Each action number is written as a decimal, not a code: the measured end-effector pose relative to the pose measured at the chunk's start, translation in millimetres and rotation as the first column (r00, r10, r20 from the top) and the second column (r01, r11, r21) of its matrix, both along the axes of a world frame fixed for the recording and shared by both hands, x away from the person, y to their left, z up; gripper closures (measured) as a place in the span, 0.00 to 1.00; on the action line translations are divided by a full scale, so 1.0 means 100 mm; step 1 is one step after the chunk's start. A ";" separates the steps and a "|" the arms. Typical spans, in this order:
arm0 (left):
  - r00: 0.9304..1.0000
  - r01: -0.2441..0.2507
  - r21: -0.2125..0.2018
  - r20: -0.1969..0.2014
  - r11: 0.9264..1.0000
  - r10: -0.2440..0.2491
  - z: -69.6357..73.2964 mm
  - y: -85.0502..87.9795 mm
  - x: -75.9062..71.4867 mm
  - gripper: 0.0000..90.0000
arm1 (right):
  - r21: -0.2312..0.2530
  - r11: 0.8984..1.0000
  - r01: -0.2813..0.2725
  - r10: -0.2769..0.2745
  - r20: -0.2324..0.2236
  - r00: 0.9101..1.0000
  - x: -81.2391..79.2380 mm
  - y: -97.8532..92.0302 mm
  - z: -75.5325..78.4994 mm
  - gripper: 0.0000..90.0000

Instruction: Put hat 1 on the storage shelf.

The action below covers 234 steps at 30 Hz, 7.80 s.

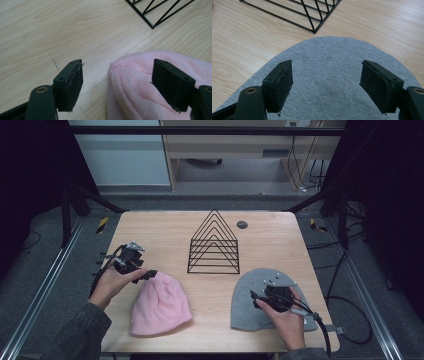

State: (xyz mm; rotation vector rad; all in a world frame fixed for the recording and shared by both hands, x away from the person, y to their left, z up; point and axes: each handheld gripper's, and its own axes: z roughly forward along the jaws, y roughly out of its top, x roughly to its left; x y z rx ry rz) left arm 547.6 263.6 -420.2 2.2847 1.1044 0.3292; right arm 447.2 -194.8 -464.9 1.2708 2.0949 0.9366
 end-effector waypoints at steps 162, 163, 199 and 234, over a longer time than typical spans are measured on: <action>0.845 0.249 -0.219 0.524 0.944 -0.101 2.20 -0.80 0.35 0.84 | 0.111 0.907 -0.406 0.387 0.164 0.908 1.25 1.03 1.61 0.93; 0.846 0.250 -0.221 0.524 0.943 -0.102 2.19 -0.82 0.38 0.84 | 0.114 0.908 -0.403 0.383 0.163 0.909 1.28 1.03 1.60 0.93; 0.828 0.303 -0.196 0.539 0.933 -0.156 1.96 -1.26 0.60 0.82 | 0.120 0.936 -0.330 0.309 0.164 0.937 1.40 0.68 1.29 0.93; 0.856 0.335 -0.211 0.475 0.918 -0.203 1.50 -1.54 0.59 0.80 | 0.092 0.952 -0.294 0.284 0.108 0.953 1.26 0.36 0.81 0.93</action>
